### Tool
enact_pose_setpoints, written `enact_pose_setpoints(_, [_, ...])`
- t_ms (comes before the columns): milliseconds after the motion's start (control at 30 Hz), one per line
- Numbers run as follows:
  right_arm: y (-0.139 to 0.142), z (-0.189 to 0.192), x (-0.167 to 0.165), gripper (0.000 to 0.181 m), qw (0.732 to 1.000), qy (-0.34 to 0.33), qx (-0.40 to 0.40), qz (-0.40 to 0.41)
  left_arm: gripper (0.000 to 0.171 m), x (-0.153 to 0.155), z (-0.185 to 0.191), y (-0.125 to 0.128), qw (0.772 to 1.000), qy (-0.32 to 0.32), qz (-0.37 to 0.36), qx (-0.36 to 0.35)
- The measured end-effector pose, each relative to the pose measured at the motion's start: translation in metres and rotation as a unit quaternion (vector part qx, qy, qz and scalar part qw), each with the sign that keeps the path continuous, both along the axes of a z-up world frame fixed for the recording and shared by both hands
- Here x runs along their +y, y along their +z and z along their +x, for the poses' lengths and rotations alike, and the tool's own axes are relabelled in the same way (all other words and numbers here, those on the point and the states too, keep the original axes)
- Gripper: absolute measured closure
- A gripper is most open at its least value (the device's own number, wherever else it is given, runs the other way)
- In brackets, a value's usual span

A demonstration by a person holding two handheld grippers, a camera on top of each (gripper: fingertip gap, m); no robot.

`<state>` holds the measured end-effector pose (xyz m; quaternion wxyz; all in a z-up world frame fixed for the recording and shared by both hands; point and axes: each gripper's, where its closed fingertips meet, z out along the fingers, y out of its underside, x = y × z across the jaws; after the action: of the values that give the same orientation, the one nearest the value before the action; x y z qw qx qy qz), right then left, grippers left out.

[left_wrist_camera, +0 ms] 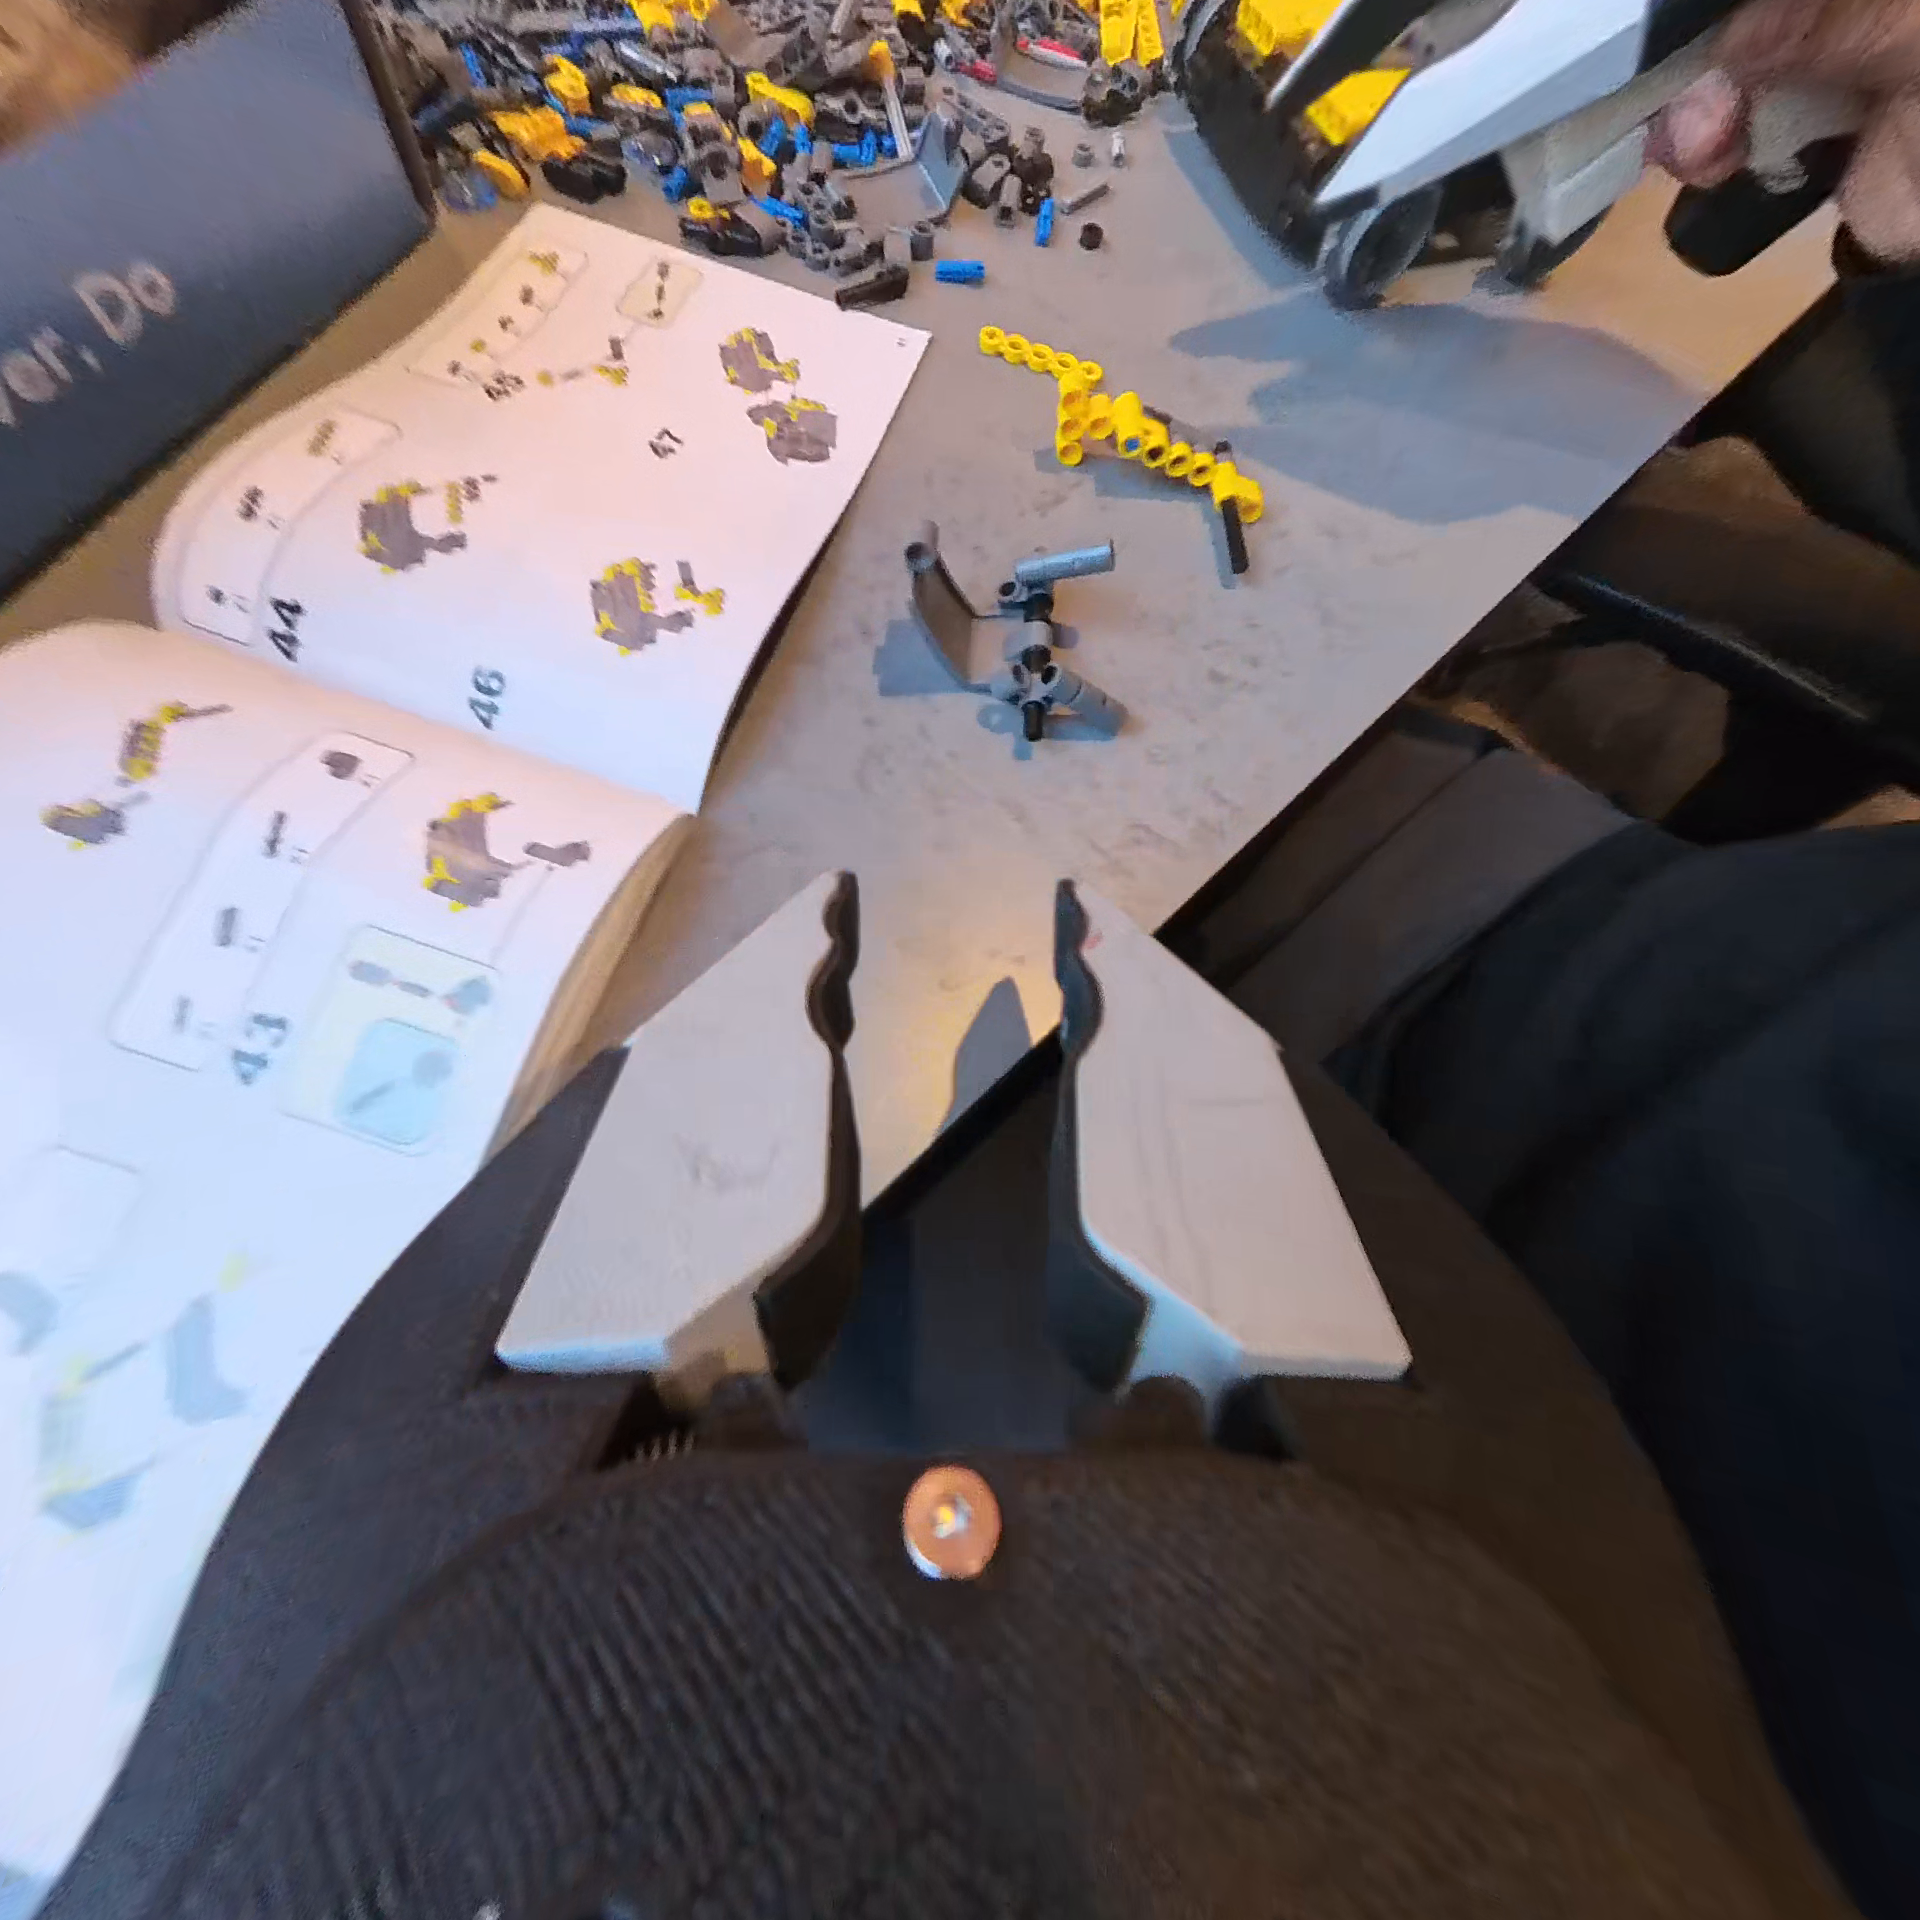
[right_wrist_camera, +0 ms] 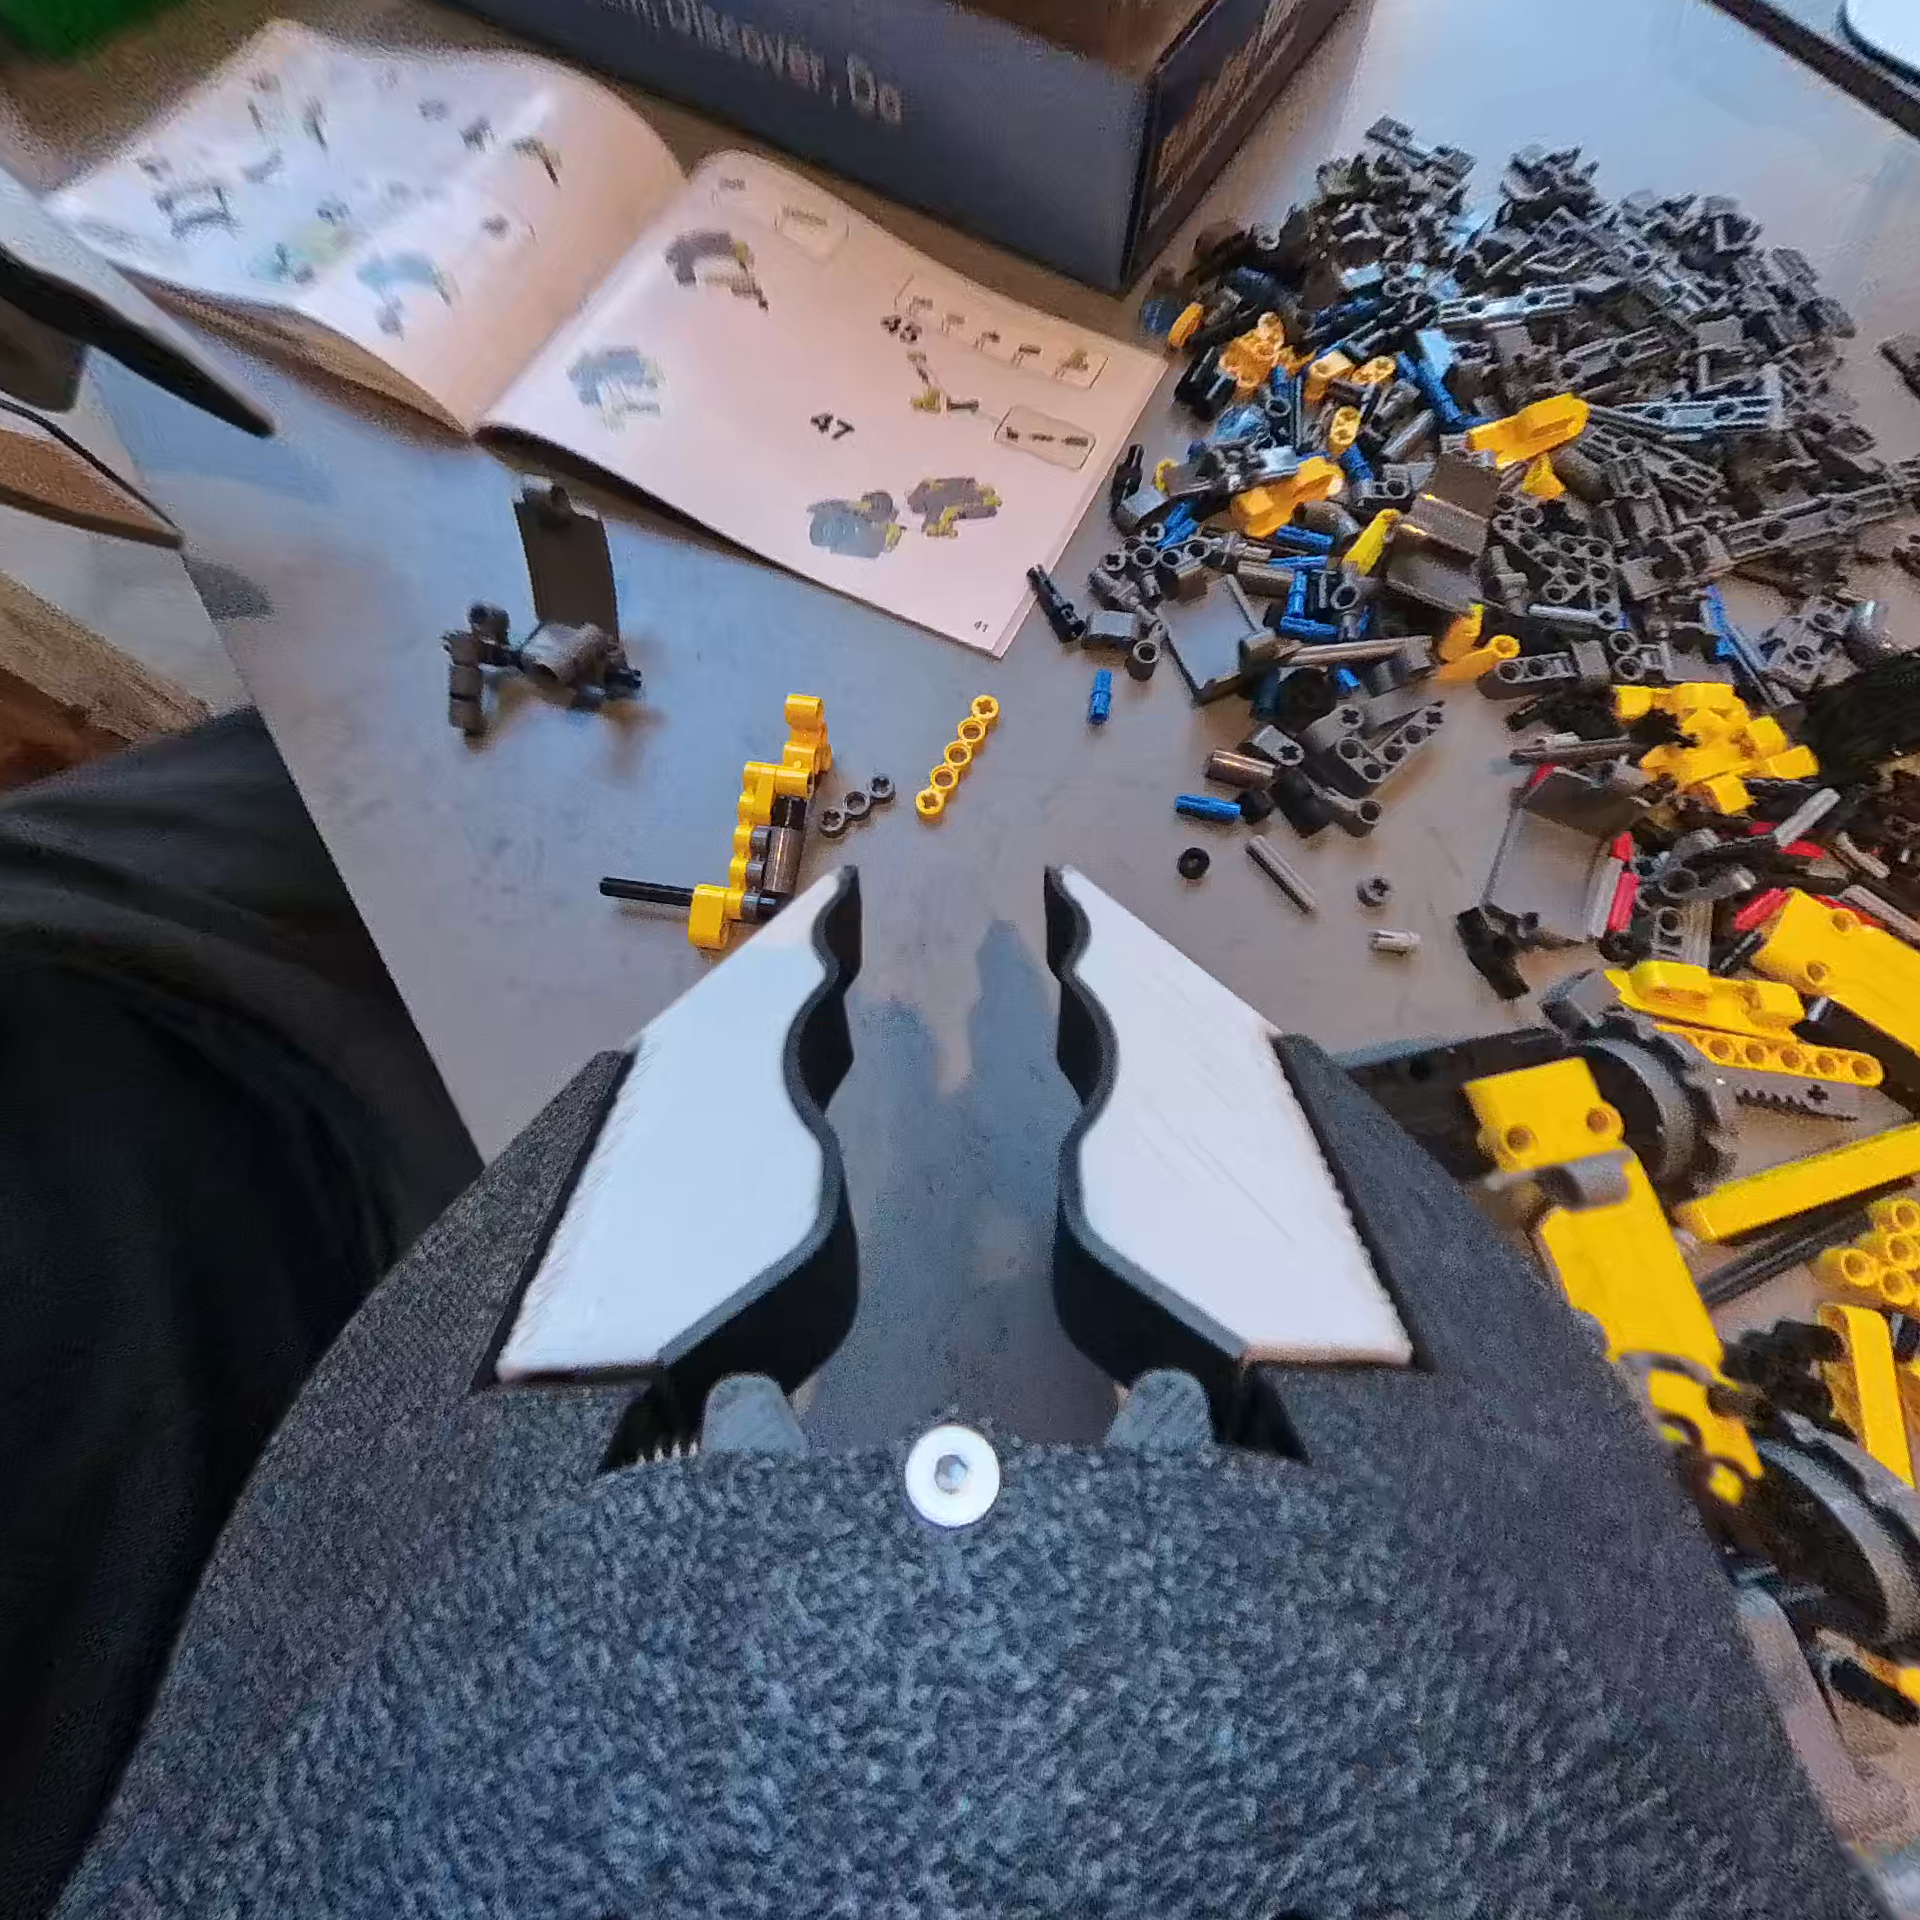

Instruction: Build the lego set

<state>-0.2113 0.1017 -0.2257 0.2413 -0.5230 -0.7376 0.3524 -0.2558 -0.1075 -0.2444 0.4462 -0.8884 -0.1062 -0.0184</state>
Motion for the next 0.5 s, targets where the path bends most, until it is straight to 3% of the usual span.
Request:
enact_pose_setpoints(200, [-0.015,-0.004,-0.023,0.146,0.999,0.034,-0.014,-0.007,0.135,0.003,0.01,-0.021,0.999,0.003,0.009,-0.049])
enact_pose_setpoints(500, [-0.035,-0.006,-0.044,0.137,0.998,0.051,-0.014,-0.016,0.128,0.018,-0.003,-0.005,0.999,-0.026,0.036,-0.027])
